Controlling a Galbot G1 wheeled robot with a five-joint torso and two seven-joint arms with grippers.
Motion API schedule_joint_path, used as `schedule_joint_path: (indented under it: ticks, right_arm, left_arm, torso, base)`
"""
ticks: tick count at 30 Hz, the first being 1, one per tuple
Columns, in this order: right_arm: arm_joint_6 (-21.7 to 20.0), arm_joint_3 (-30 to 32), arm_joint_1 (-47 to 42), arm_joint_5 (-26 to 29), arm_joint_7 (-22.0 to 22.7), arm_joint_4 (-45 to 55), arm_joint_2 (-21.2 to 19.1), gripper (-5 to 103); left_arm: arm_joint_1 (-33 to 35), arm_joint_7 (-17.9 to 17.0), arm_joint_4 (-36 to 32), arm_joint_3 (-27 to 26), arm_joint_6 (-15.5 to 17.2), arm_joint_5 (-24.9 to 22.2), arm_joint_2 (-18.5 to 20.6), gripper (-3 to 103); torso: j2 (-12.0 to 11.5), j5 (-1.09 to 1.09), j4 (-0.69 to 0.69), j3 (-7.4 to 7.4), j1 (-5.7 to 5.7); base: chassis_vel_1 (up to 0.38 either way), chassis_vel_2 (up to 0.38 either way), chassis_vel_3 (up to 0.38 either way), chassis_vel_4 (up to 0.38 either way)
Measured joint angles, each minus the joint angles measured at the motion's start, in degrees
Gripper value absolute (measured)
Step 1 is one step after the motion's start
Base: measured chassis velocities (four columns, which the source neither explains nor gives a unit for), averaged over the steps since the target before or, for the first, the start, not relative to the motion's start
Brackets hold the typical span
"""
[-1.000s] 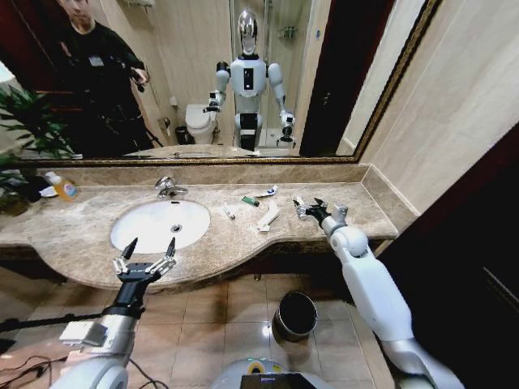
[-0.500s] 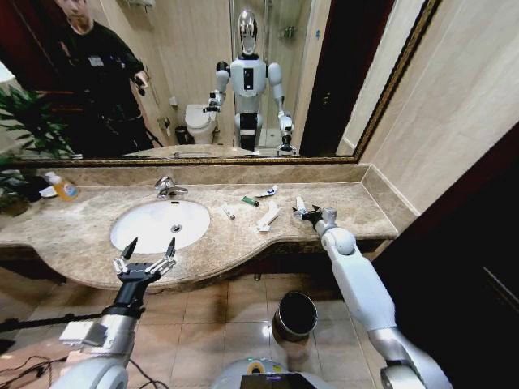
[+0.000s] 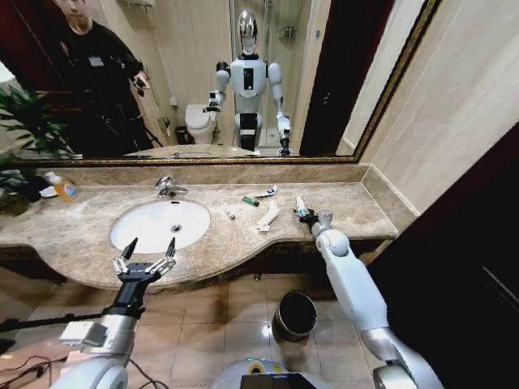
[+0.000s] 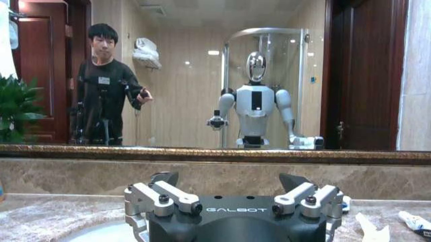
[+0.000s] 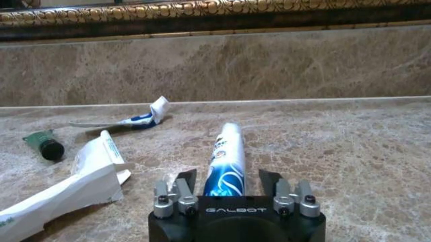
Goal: Pick up the trash from the sink and place it in the trash bin.
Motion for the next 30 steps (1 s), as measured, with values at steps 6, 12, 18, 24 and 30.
schedule_joint_path:
  ticks: [6, 12, 18, 24, 30]
  right_arm:
    - [0.80, 0.31, -0.65, -0.45, 0.44, 0.35, -0.04, 51]
    - [1.39, 1.04, -1.63, -0.39, 0.76, 1.79, -0.47, 32]
    - [2.07, 2.06, -4.41, 1.17, 2.11, 7.27, -1.80, 22]
    - [1.69, 5.27, -14.19, 4.58, 2.45, 22.74, -5.82, 22]
    - [1.06, 7.04, -19.31, 6.73, 2.40, 30.67, -7.18, 22]
  left_arm:
    - [0.00, 0.00, 0.00, 0.00, 0.00, 0.00, 0.00, 100]
    - [0.00, 0.00, 0.00, 0.00, 0.00, 0.00, 0.00, 100]
    - [0.00, 0.00, 0.00, 0.00, 0.00, 0.00, 0.00, 100]
    - [0.00, 0.00, 0.00, 0.00, 0.00, 0.00, 0.00, 100]
    - [0.00, 0.00, 0.00, 0.00, 0.00, 0.00, 0.01, 100]
  torso:
    - [0.00, 0.00, 0.00, 0.00, 0.00]
    - [0.00, 0.01, 0.00, 0.00, 0.00]
    - [0.00, 0.00, 0.01, 0.00, 0.00]
    - [0.00, 0.00, -0.01, 0.00, -0.01]
    - [0.00, 0.00, 0.00, -0.01, -0.01]
  base:
    - [0.000, 0.000, 0.000, 0.000]
    - [0.000, 0.000, 0.000, 0.000]
    - [0.000, 0.000, 0.000, 0.000]
    - [0.000, 0.000, 0.000, 0.000]
    - [0.000, 0.000, 0.000, 0.000]
